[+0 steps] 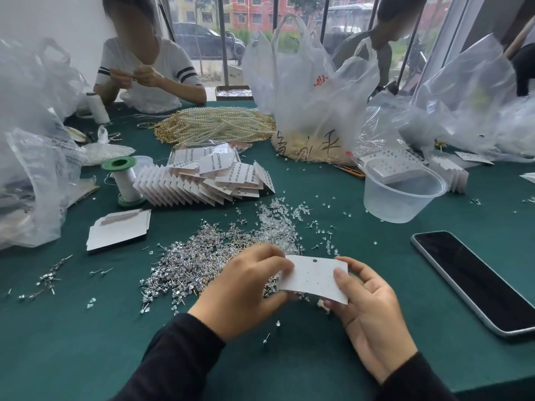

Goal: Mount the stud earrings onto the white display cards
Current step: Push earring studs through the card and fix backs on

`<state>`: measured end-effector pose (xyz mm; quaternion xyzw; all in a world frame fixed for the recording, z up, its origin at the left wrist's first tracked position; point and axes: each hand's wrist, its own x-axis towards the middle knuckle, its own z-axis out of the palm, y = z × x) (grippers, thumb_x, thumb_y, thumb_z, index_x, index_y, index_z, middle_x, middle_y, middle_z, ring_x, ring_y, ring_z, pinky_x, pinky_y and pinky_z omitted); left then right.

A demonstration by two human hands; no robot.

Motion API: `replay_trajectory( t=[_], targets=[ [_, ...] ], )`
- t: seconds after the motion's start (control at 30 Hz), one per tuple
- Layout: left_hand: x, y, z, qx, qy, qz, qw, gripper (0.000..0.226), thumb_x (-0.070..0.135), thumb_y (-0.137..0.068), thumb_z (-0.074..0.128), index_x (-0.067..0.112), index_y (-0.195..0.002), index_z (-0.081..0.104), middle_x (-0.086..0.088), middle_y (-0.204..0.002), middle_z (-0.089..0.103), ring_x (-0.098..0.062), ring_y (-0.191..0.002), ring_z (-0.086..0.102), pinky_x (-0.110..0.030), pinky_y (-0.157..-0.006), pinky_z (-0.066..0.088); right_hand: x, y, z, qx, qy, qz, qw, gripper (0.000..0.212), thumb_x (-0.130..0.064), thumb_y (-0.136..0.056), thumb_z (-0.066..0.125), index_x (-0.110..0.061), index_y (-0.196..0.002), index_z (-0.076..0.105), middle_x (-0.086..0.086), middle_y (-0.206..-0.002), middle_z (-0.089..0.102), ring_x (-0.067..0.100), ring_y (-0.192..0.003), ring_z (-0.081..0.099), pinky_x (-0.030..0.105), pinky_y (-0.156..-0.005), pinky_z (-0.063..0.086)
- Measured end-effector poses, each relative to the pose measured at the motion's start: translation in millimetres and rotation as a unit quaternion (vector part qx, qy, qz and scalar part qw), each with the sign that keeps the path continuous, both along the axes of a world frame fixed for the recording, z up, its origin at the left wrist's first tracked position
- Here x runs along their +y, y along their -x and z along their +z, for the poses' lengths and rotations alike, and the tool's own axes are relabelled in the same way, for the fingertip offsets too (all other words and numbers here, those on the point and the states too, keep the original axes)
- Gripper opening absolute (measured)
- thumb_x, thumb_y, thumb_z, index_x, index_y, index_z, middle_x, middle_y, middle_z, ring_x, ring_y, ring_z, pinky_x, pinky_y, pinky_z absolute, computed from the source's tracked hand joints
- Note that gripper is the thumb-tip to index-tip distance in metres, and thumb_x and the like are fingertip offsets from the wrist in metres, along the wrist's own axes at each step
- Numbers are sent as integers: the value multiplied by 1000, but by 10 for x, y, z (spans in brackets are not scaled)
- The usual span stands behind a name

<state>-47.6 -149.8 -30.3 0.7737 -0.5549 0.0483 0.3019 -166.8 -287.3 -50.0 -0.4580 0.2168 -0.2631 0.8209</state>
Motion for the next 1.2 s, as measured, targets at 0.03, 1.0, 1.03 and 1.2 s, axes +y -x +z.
replay_trajectory(
  t=[0.03,1.0,1.03,1.2],
  targets=[
    [-11,-1,-5,-12,10,7,1000,24,13,-73,69,7,-96,68,-5,-99,65,-17,-91,62,-23,-82,45,8,-7,4,-7,-4,6,1000,33,-12,-73,60,-3,-104,53,8,-76,71,14,-58,64,23,-45,51],
    [8,-315,-24,668,261,169,676,9,-8,-76,62,-14,-83,60,-21,-68,70,-25,-57,69,-20,-44,54,-204,-822,-43,219,655,60,721,12,-18,-88,59,-15,-77,55,-5,-80,50,10,-76,44,12,-68,30],
    [10,-322,-33,670,261,175,672,9,-8,-77,61,-14,-83,60,-20,-67,70,-25,-56,69,-20,-44,53,-195,-824,-39,210,657,54,722,13,-17,-88,58,-16,-76,54,-5,-78,50,9,-75,43,10,-68,31],
    [-2,-330,-63,678,261,193,659,8,-8,-84,54,-13,-88,58,-22,-76,70,-22,-59,69,-20,-46,54,-184,-791,-11,160,607,-26,778,10,-11,-87,60,-13,-78,57,-12,-62,50,0,-58,46,10,-56,33]
  ],
)
